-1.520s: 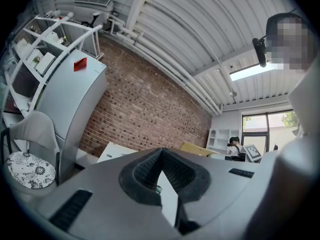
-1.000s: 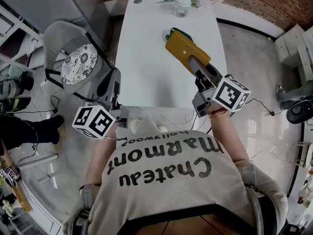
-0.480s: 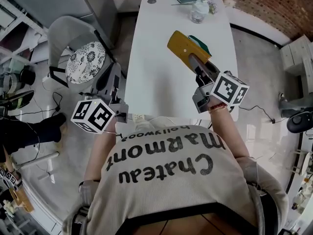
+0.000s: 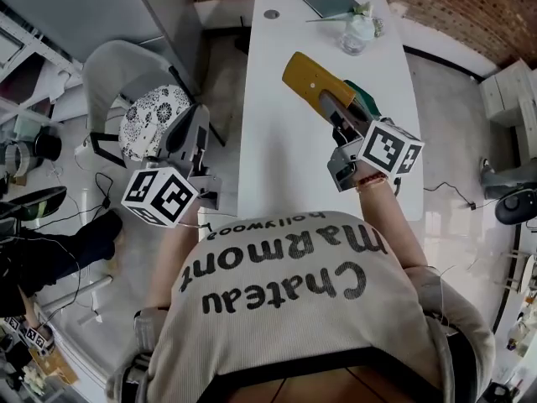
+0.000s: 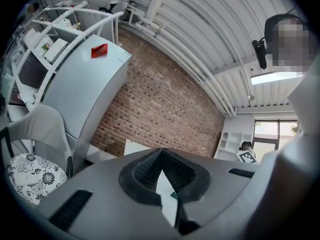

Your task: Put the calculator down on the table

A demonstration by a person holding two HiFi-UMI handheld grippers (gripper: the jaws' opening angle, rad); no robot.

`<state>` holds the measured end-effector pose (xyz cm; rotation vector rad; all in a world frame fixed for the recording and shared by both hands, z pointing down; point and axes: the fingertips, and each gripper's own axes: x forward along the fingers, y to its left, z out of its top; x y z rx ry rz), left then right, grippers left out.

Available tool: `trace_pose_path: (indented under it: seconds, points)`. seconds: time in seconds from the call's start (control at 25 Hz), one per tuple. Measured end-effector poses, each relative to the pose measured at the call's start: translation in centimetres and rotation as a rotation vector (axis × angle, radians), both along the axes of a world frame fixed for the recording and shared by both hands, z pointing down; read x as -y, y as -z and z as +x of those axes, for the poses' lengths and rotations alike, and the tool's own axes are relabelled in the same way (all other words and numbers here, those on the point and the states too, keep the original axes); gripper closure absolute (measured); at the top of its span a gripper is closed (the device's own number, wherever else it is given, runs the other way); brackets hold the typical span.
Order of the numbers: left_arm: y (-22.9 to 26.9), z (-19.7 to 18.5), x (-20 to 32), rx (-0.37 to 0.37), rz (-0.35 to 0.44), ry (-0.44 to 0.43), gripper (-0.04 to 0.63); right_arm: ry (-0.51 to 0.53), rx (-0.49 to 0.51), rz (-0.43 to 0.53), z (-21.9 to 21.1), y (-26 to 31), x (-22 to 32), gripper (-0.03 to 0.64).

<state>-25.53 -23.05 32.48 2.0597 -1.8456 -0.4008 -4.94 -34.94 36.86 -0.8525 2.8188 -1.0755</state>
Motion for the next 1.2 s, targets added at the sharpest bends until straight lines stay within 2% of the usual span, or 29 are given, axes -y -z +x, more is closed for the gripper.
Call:
trace_pose_path:
  seconds: [0.24, 0.44, 0.68, 1.0, 1.2]
  points:
    - [-1.8, -3.9, 2.1, -0.012, -0.029, -0.033, 0.595, -0.059, -0.034, -0.064, -2.8, -2.8, 1.7, 0.531]
    - [-2.9, -6.3, 3.6, -0.013, -0.04, -0.066, 0.595, -0.105, -0.096, -0.091, -4.1, -5.6, 2.8, 0.531]
    - [-4.7, -8.8, 5.1, -0.024, -0.09, -0.097, 0.595, -0.132, -0.169, -0.125, -5.9, -9.1, 3.3, 0.531]
    - [-6.0, -10.5, 6.7, -0.042, -0.088, -0.152, 0.595, -0.172, -0.222, -0.219, -7.0, -13.7, 2.9, 0.531]
    - [-6.7, -10.9, 6.9, -0.051, -0.095, -0.158, 0.595, -0.182, -0.236, -0.271, -6.6, -15.4, 2.1, 0.531]
